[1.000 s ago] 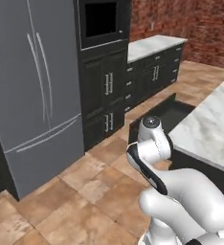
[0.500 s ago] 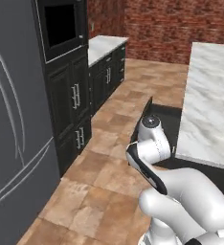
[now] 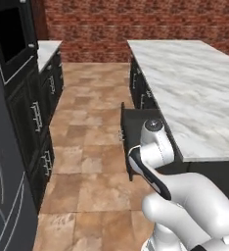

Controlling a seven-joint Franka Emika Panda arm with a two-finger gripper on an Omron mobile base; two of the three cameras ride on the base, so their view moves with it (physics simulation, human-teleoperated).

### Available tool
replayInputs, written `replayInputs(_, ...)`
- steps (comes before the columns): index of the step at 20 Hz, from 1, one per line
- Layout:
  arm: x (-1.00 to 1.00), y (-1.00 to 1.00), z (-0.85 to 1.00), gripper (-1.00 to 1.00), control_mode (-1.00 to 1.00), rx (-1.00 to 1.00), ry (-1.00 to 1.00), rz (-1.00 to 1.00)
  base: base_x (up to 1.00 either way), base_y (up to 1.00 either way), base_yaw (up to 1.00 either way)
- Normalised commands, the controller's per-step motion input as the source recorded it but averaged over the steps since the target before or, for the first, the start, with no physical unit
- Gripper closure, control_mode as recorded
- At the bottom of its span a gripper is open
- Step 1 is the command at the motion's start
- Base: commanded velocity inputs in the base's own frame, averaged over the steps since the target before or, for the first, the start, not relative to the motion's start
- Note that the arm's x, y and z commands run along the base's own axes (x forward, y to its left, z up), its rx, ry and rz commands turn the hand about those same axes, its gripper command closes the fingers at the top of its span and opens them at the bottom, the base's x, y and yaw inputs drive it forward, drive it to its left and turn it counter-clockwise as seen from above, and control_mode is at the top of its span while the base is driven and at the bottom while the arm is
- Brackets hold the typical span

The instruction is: Restock the sink supplies by placing the sponge and soap dispenser on the counter and next to the sink. Make sure the soap dispenser is upright.

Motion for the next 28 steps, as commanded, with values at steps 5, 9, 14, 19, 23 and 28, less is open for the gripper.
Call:
replayInputs(5,0.0,0.0,0.0,-1.0,1.0,0.0,0.0,0.0,0.41,0.59,-0.63)
replayInputs(9,0.0,0.0,0.0,-1.0,1.0,0.0,0.0,0.0,0.49,0.67,-0.61)
replayInputs(14,0.0,0.0,0.0,-1.0,1.0,0.0,0.0,0.0,0.5,0.63,-0.57)
replayInputs(19,0.09,0.03,-0.01,-1.0,-1.0,-0.01,0.02,-0.01,0.08,0.24,-0.28)
replayInputs(23,0.3,0.01,-0.13,-1.0,-1.0,0.0,0.15,-0.11,0.0,0.0,0.0)
replayInputs(28,0.33,0.01,-0.18,-1.0,-1.0,0.08,0.12,-0.43,0.0,0.0,0.0)
